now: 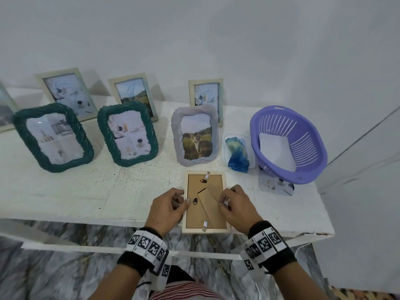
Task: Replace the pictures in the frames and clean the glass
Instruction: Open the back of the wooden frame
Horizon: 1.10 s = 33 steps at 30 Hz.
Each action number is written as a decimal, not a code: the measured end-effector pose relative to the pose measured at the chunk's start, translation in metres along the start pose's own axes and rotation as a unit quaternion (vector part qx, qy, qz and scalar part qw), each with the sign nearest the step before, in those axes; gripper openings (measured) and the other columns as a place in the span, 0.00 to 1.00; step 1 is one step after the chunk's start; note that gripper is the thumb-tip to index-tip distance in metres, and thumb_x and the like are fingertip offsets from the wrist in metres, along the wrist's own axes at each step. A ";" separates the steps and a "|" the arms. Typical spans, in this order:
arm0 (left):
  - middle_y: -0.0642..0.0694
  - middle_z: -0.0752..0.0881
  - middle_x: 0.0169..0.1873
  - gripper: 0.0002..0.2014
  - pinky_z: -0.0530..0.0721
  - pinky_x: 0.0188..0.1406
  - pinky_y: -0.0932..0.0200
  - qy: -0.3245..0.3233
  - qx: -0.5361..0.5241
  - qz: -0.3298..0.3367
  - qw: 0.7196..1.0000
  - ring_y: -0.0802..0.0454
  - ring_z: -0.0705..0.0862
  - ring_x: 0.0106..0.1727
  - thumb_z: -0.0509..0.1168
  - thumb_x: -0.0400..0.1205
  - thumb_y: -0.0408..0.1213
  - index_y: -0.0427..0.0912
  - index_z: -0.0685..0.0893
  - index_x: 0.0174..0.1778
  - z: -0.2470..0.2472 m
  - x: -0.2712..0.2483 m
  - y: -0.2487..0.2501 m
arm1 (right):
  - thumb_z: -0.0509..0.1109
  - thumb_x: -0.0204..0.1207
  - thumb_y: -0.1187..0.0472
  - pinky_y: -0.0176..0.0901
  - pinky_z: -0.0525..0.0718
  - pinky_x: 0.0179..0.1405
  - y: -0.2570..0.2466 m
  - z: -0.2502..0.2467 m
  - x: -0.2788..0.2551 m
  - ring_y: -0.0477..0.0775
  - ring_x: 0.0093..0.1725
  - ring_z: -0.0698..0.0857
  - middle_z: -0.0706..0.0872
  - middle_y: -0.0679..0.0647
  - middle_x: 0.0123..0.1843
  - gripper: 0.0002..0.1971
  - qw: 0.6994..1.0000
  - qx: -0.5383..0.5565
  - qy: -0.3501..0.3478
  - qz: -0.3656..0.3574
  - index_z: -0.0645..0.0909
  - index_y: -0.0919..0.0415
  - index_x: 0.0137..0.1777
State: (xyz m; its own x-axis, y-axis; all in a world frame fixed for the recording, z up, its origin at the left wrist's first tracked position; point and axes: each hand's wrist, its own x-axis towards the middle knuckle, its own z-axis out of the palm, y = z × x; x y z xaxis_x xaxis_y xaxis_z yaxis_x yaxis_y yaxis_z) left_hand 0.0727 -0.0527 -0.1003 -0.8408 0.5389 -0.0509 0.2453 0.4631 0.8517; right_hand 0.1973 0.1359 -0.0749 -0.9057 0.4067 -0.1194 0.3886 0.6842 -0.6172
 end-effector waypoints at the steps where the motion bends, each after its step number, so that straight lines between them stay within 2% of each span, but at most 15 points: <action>1: 0.52 0.87 0.36 0.10 0.87 0.38 0.60 0.000 0.002 0.001 1.000 0.60 0.85 0.33 0.76 0.78 0.40 0.46 0.85 0.53 0.000 0.000 -0.001 | 0.69 0.75 0.62 0.38 0.79 0.45 -0.001 0.000 0.001 0.50 0.40 0.76 0.73 0.53 0.52 0.04 1.000 -0.002 -0.005 0.002 0.79 0.60 0.49; 6: 0.53 0.87 0.37 0.10 0.89 0.40 0.51 0.001 0.008 0.006 1.000 0.57 0.86 0.34 0.76 0.78 0.41 0.49 0.85 0.52 0.002 0.002 -0.005 | 0.67 0.71 0.66 0.42 0.78 0.42 0.001 0.001 -0.001 0.50 0.40 0.76 0.73 0.51 0.52 0.12 0.999 0.043 0.001 0.018 0.72 0.56 0.53; 10: 0.55 0.86 0.38 0.11 0.89 0.42 0.48 0.001 0.029 0.012 1.000 0.56 0.86 0.37 0.74 0.79 0.44 0.48 0.84 0.54 0.003 0.001 -0.005 | 0.66 0.72 0.69 0.43 0.81 0.45 0.006 0.002 -0.003 0.47 0.42 0.77 0.74 0.51 0.52 0.18 0.995 0.096 0.012 0.030 0.71 0.52 0.59; 16: 0.56 0.84 0.37 0.11 0.87 0.40 0.49 -0.033 0.063 0.012 0.997 0.55 0.85 0.37 0.74 0.78 0.46 0.49 0.80 0.50 -0.001 0.004 -0.001 | 0.65 0.77 0.68 0.39 0.79 0.48 0.010 0.003 -0.006 0.44 0.44 0.77 0.74 0.50 0.54 0.22 0.995 0.098 0.017 0.015 0.69 0.50 0.69; 19: 0.55 0.84 0.38 0.12 0.84 0.40 0.55 -0.014 0.091 0.019 0.996 0.56 0.84 0.38 0.73 0.79 0.47 0.46 0.81 0.49 0.002 0.004 0.002 | 0.65 0.78 0.68 0.38 0.79 0.49 0.010 0.004 -0.007 0.43 0.45 0.77 0.74 0.50 0.55 0.24 0.995 0.096 0.016 0.010 0.69 0.50 0.72; 22: 0.53 0.86 0.38 0.13 0.80 0.40 0.55 0.014 0.129 0.014 0.991 0.52 0.84 0.40 0.70 0.80 0.51 0.45 0.82 0.48 0.009 0.004 0.006 | 0.65 0.77 0.68 0.39 0.79 0.50 0.009 0.005 -0.007 0.45 0.45 0.76 0.74 0.49 0.53 0.26 0.996 0.090 0.020 0.007 0.68 0.51 0.74; 27: 0.47 0.86 0.41 0.15 0.76 0.41 0.53 0.027 0.193 -0.027 0.980 0.43 0.84 0.45 0.65 0.82 0.54 0.44 0.79 0.47 0.019 0.004 0.013 | 0.66 0.75 0.67 0.41 0.79 0.48 0.008 0.006 -0.006 0.45 0.43 0.76 0.73 0.50 0.52 0.28 0.998 0.067 0.023 0.005 0.67 0.51 0.74; 31: 0.45 0.85 0.44 0.14 0.77 0.43 0.52 0.035 0.205 -0.050 0.977 0.41 0.84 0.47 0.64 0.82 0.53 0.45 0.76 0.47 0.022 0.003 0.018 | 0.65 0.76 0.65 0.41 0.76 0.48 0.004 0.004 -0.004 0.48 0.43 0.75 0.74 0.50 0.51 0.26 0.999 0.046 0.020 0.001 0.67 0.52 0.74; 33: 0.46 0.85 0.43 0.14 0.77 0.41 0.53 0.037 0.208 -0.048 0.976 0.41 0.84 0.46 0.64 0.81 0.53 0.45 0.76 0.47 0.021 0.004 0.019 | 0.64 0.78 0.62 0.43 0.77 0.49 0.003 0.001 0.001 0.50 0.45 0.76 0.75 0.52 0.50 0.24 1.000 0.023 0.009 0.006 0.67 0.53 0.74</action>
State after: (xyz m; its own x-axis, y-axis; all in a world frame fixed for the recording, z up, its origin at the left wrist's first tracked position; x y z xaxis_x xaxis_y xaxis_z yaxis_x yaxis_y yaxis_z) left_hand 0.0846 -0.0268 -0.0952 -0.8982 0.4340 -0.0694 0.3255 0.7630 0.5585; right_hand 0.1973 0.1378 -0.0775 -0.8981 0.4249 -0.1135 0.3903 0.6509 -0.6512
